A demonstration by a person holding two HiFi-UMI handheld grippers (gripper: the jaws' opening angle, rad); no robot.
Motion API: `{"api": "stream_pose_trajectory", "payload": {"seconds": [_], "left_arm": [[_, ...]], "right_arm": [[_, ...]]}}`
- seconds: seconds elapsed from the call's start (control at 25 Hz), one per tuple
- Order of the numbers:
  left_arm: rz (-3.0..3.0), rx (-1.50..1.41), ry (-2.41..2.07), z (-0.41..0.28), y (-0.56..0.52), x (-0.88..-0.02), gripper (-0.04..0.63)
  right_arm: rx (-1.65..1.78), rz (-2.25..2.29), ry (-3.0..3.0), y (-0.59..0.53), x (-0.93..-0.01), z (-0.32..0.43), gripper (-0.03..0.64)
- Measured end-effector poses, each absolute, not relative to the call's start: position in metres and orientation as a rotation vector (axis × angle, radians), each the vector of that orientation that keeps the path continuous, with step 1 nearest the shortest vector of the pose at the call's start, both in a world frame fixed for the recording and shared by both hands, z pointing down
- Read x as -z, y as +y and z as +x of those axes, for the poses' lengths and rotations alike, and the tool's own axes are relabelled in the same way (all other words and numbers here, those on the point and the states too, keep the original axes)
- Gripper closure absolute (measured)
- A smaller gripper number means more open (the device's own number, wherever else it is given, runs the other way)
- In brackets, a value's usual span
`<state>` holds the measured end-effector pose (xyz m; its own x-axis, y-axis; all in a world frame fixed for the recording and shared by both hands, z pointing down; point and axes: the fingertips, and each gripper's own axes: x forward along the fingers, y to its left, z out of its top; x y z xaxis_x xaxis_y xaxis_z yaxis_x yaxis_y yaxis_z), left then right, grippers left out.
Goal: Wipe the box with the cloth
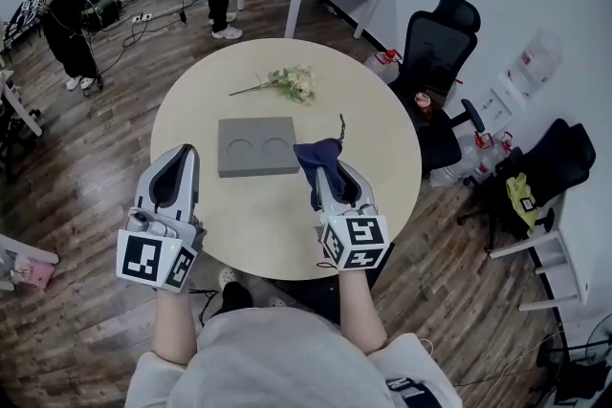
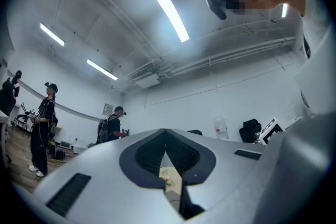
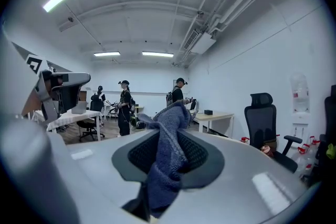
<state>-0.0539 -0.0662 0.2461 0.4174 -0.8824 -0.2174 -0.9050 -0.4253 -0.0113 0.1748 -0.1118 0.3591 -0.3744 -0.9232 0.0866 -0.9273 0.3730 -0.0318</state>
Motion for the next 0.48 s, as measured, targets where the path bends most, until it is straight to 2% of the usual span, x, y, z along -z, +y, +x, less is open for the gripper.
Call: {"api": "stream_pose_trajectory", "payload": {"seconds": [0.48], "left_arm": [[-2.494,-0.291,1.619,-0.037,-0.028,-0.237,0.587]], "right_arm": [[0.037,1.758,-2.636,-0.067,-0.312,0.196,0.514]]}}
